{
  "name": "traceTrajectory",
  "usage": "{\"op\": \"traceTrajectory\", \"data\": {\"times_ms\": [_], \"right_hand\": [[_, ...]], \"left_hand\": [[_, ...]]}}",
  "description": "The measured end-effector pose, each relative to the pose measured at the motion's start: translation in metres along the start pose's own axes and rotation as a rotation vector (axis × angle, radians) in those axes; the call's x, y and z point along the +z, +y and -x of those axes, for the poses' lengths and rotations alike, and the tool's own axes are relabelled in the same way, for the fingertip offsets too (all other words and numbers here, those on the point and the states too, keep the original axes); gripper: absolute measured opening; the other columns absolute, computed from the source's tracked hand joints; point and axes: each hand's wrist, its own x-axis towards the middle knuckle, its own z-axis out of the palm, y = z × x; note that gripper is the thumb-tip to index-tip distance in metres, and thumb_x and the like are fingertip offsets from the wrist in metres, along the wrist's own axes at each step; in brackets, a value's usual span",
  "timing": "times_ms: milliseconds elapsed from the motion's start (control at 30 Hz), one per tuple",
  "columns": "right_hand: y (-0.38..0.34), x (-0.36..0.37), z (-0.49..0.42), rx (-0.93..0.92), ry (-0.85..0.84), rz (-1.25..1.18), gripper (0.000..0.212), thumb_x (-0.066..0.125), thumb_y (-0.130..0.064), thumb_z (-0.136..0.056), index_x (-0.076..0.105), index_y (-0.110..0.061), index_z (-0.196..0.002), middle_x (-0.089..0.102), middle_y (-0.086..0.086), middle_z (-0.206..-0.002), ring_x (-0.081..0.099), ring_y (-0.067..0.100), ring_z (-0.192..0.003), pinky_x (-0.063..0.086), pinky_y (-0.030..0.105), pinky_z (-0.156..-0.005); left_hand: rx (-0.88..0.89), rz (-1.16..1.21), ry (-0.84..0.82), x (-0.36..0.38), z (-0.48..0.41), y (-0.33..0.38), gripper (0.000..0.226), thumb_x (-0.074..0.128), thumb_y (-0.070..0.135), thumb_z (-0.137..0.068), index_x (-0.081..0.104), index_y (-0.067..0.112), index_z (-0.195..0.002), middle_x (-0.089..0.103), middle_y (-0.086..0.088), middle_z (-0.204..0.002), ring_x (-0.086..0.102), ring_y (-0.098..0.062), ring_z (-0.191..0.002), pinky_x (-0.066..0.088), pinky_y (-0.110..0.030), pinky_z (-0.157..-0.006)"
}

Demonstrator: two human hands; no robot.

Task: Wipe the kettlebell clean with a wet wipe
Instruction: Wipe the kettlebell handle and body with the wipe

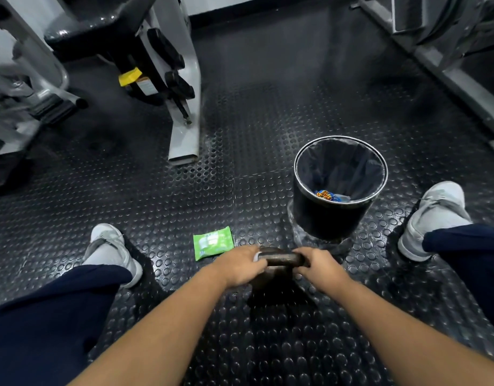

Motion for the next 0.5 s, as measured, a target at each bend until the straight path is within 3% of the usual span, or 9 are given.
{"op": "traceTrajectory", "data": {"times_ms": [33, 133, 167, 233, 333, 367, 433, 500], "right_hand": [[0.001, 0.001, 0.000, -0.003, 0.003, 0.000, 0.039, 0.074, -0.016, -0.086, 0.068, -0.029, -0.121, 0.073, -0.006, -0.098, 0.053, -0.004, -0.062, 0.035, 0.009, -0.055], [0.000, 0.001, 0.001, -0.020, 0.009, 0.023, 0.041, 0.074, -0.016, -0.085, 0.067, -0.030, -0.123, 0.073, -0.007, -0.099, 0.055, -0.004, -0.067, 0.033, 0.007, -0.057], [-0.002, 0.001, 0.001, -0.029, 0.008, 0.021, 0.041, 0.074, -0.015, -0.085, 0.068, -0.030, -0.123, 0.074, -0.006, -0.100, 0.060, 0.000, -0.073, 0.035, 0.007, -0.060], [-0.002, 0.001, 0.002, -0.043, 0.013, 0.035, 0.038, 0.071, -0.012, -0.082, 0.070, -0.027, -0.118, 0.076, -0.005, -0.101, 0.068, 0.008, -0.088, 0.043, 0.013, -0.070], [0.000, 0.000, 0.002, -0.036, -0.008, 0.013, 0.031, 0.060, -0.013, -0.079, 0.071, -0.023, -0.106, 0.075, -0.004, -0.089, 0.071, 0.011, -0.082, 0.057, 0.032, -0.074], [0.000, 0.000, 0.002, -0.031, -0.017, 0.011, 0.032, 0.058, -0.012, -0.078, 0.071, -0.022, -0.106, 0.074, -0.005, -0.086, 0.069, 0.007, -0.076, 0.057, 0.030, -0.070], [-0.002, -0.002, 0.003, -0.047, -0.023, 0.037, 0.032, 0.058, -0.008, -0.079, 0.072, -0.021, -0.105, 0.070, -0.010, -0.079, 0.062, -0.001, -0.066, 0.046, 0.012, -0.057], [-0.005, -0.003, 0.005, -0.056, -0.006, 0.049, 0.033, 0.063, -0.007, -0.078, 0.073, -0.025, -0.104, 0.072, -0.010, -0.080, 0.064, -0.001, -0.069, 0.039, 0.007, -0.058]], "left_hand": [[-0.010, 0.006, -0.001, 0.001, 0.001, -0.001, 0.056, 0.039, 0.051, -0.099, 0.050, 0.019, -0.143, 0.054, -0.005, -0.148, 0.052, -0.025, -0.132, 0.042, -0.039, -0.112], [0.007, -0.004, 0.006, 0.004, -0.003, 0.018, 0.040, 0.042, 0.055, -0.094, 0.056, 0.021, -0.111, 0.062, 0.001, -0.108, 0.060, -0.022, -0.102, 0.052, -0.038, -0.092], [0.026, -0.022, 0.011, 0.004, -0.005, 0.030, 0.043, 0.042, 0.057, -0.093, 0.056, 0.020, -0.111, 0.061, 0.000, -0.106, 0.059, -0.023, -0.101, 0.051, -0.037, -0.089], [0.067, -0.086, 0.004, 0.007, -0.010, 0.056, 0.055, 0.042, 0.056, -0.095, 0.057, 0.013, -0.126, 0.060, -0.008, -0.121, 0.055, -0.027, -0.115, 0.045, -0.039, -0.094], [0.123, -0.160, -0.006, 0.017, -0.013, 0.084, 0.070, 0.040, 0.057, -0.093, 0.049, 0.009, -0.143, 0.053, -0.015, -0.137, 0.047, -0.031, -0.129, 0.039, -0.043, -0.108], [0.129, -0.171, -0.002, 0.019, -0.012, 0.087, 0.073, 0.040, 0.058, -0.091, 0.048, 0.008, -0.145, 0.052, -0.016, -0.139, 0.046, -0.032, -0.131, 0.038, -0.043, -0.110], [0.141, -0.175, 0.019, 0.022, -0.014, 0.081, 0.071, 0.041, 0.057, -0.091, 0.048, 0.010, -0.144, 0.053, -0.015, -0.138, 0.048, -0.031, -0.129, 0.038, -0.042, -0.109], [0.128, -0.146, 0.043, 0.020, -0.013, 0.066, 0.064, 0.043, 0.058, -0.091, 0.052, 0.015, -0.137, 0.057, -0.009, -0.131, 0.052, -0.028, -0.123, 0.042, -0.042, -0.103]]}}
